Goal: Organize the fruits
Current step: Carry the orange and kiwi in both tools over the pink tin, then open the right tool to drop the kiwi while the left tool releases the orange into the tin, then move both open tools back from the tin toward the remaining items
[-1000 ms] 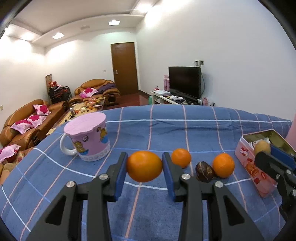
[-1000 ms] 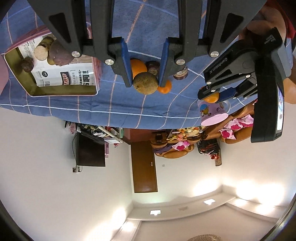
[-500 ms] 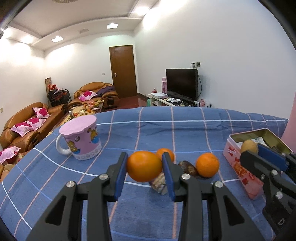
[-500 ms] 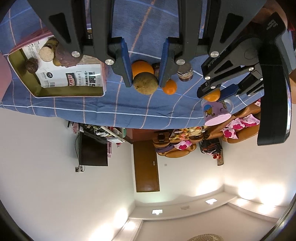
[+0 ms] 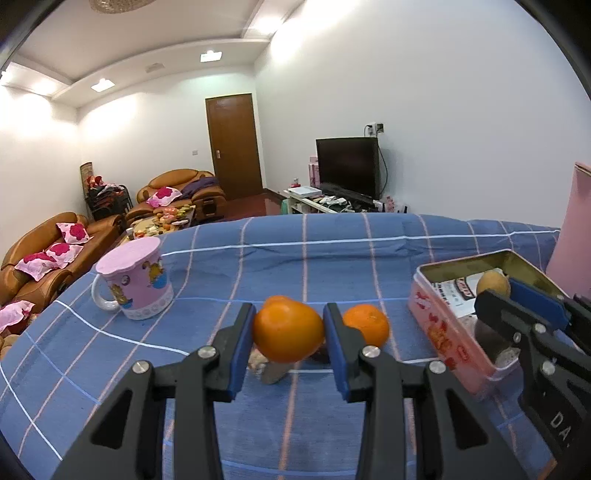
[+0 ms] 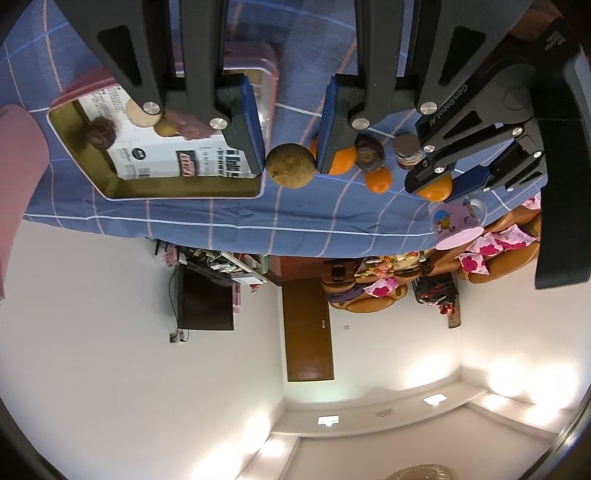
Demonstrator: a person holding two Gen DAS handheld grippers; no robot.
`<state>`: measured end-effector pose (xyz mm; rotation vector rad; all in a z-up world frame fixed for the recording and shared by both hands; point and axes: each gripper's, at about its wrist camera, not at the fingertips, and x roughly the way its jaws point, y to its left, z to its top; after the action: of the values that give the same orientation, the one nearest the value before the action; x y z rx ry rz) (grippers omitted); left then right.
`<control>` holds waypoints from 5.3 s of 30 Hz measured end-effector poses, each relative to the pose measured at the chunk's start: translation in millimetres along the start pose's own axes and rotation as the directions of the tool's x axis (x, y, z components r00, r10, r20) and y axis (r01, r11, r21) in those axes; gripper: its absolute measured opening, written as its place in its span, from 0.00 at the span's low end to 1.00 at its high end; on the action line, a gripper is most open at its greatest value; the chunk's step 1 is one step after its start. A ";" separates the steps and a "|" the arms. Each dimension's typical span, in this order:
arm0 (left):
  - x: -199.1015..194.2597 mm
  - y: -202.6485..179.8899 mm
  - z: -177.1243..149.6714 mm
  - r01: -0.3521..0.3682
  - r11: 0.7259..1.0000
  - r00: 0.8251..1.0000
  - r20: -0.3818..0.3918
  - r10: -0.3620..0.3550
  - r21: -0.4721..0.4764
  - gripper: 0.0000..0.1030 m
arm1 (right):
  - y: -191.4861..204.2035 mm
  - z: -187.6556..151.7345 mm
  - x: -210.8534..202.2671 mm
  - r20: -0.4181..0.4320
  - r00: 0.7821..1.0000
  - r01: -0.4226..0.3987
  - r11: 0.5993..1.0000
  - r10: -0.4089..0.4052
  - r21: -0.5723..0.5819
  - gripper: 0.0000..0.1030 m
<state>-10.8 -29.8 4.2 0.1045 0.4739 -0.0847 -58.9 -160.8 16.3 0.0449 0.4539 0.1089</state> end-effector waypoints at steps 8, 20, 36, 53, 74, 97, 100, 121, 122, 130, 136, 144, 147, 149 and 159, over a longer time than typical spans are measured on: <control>-4.5 -24.2 1.1 0.018 1.000 1.000 0.006 -0.018 0.013 0.38 | -18.9 -0.3 -8.9 0.009 1.000 0.017 1.000 -0.017 0.007 0.30; -9.8 -56.3 1.1 0.040 0.999 0.999 0.017 -0.041 0.031 0.38 | -44.3 -2.4 -24.3 0.023 0.999 0.044 0.999 -0.045 0.009 0.30; -13.3 -108.2 7.4 0.101 0.992 0.994 0.034 -0.104 0.069 0.38 | -92.2 -0.2 -35.6 0.034 0.993 0.116 0.993 -0.117 0.035 0.30; -1.8 -157.0 19.9 0.192 0.978 0.981 0.020 -0.194 0.080 0.38 | -135.3 3.7 -35.8 0.036 0.980 0.194 0.977 -0.197 0.085 0.30; 35.7 -177.3 35.8 0.216 0.976 0.976 -0.038 -0.215 0.036 0.38 | -154.6 12.2 -8.6 0.016 0.963 0.268 0.959 -0.270 0.093 0.30; 68.2 -171.6 38.9 0.210 0.978 0.968 -0.136 -0.210 -0.018 0.38 | -168.3 11.0 41.0 -0.139 0.986 0.105 0.987 -0.088 0.120 0.30; 70.1 -170.6 38.5 0.203 0.979 0.969 -0.142 -0.204 -0.020 0.38 | -172.5 9.5 45.0 -0.153 0.988 0.058 0.988 -0.035 0.144 0.30; 61.3 -176.3 35.3 0.172 0.985 0.978 -0.120 -0.170 0.011 0.39 | -196.5 13.7 7.2 -0.101 0.915 0.404 0.883 -0.391 0.240 0.88; 60.1 -177.2 35.1 0.170 0.985 0.979 -0.116 -0.167 0.015 0.39 | -198.1 14.2 4.9 -0.102 0.891 0.453 0.857 -0.442 0.244 0.88; 52.4 -180.8 34.3 0.149 0.988 0.985 -0.089 -0.145 0.038 0.44 | -194.4 9.3 -31.9 0.116 0.941 0.281 0.924 -0.319 0.261 0.88; 39.6 -179.6 33.8 0.114 0.993 0.993 -0.024 -0.113 0.044 0.80 | -179.3 10.1 -35.5 0.141 0.915 0.348 0.917 -0.377 0.195 0.88; 17.7 -176.2 30.8 0.103 0.993 0.991 0.080 -0.106 0.050 1.00 | -174.4 5.1 -51.5 0.205 0.883 0.380 0.900 -0.422 0.213 0.88; 15.3 -178.5 29.2 0.114 0.991 0.990 0.078 -0.120 0.072 1.00 | -169.3 3.8 -50.4 0.189 0.887 0.386 0.901 -0.421 0.197 0.88; 11.9 -178.9 27.8 0.117 0.990 0.990 0.074 -0.123 0.079 1.00 | -167.4 2.8 -49.2 0.168 0.892 0.387 0.902 -0.419 0.192 0.88; -8.6 -170.6 16.9 0.144 0.986 0.985 0.079 -0.151 0.085 1.00 | -176.5 -6.2 -49.6 0.009 0.927 0.358 0.892 -0.375 0.276 0.88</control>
<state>-28.9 -200.5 9.3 0.1424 0.3927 -0.2522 -89.1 -341.7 20.4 0.2289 0.4053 -0.3288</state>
